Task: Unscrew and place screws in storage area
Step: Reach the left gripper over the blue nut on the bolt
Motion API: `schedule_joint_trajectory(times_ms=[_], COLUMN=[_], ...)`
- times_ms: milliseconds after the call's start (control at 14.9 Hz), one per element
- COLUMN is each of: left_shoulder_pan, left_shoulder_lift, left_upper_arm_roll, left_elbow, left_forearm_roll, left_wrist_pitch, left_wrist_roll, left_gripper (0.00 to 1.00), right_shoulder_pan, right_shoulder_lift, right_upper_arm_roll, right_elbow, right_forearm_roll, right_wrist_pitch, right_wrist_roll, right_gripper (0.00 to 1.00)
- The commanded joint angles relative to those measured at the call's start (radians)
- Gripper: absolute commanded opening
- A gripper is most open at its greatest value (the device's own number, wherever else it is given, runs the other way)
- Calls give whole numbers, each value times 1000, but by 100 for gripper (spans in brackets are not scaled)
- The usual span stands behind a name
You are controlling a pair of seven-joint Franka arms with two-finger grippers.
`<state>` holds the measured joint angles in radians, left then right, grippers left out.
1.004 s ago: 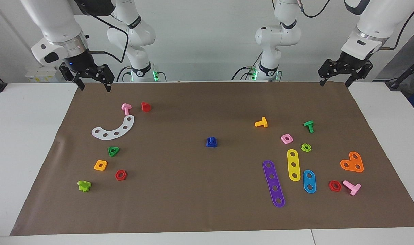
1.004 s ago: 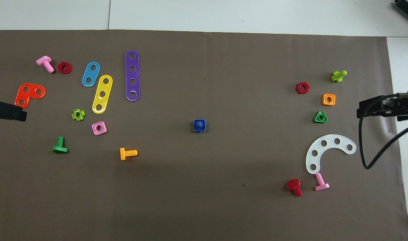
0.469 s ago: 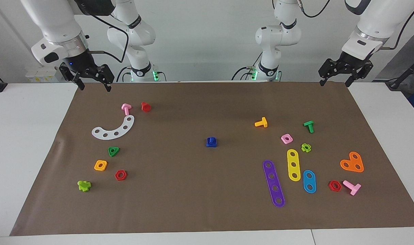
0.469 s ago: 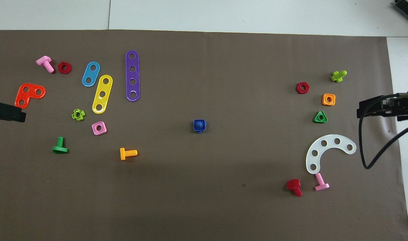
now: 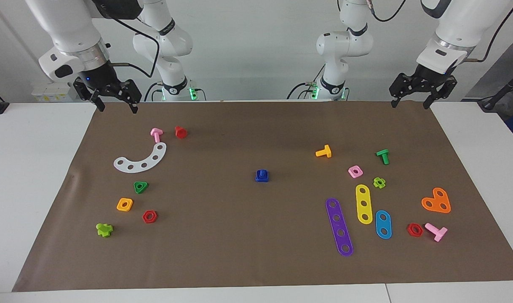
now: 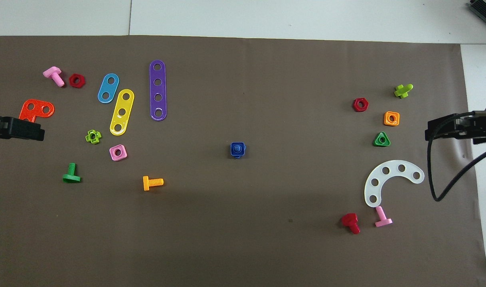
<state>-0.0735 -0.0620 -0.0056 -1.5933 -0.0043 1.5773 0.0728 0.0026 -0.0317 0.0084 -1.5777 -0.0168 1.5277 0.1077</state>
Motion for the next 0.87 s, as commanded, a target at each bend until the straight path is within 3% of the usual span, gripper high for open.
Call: schedule_joint_trajectory(times_ms=[0, 804], left_shoulder_pan=[-83, -394], left_shoulder_lift=[13, 275], left_upper_arm_roll=[4, 4], left_elbow=[-20, -17], left_forearm_roll=[-6, 13], left_wrist_pitch=[59, 340], left_wrist_roll=[-80, -456], left_gripper=[100, 100], right_shoulder_pan=[-18, -18], right_shoulder_lift=[4, 4], right_upper_arm_roll=[12, 12], right_elbow=[8, 8], right_forearm_roll=[18, 18], right_wrist_pitch=[-9, -8], right_wrist_roll=[-23, -23], right_gripper=[100, 100])
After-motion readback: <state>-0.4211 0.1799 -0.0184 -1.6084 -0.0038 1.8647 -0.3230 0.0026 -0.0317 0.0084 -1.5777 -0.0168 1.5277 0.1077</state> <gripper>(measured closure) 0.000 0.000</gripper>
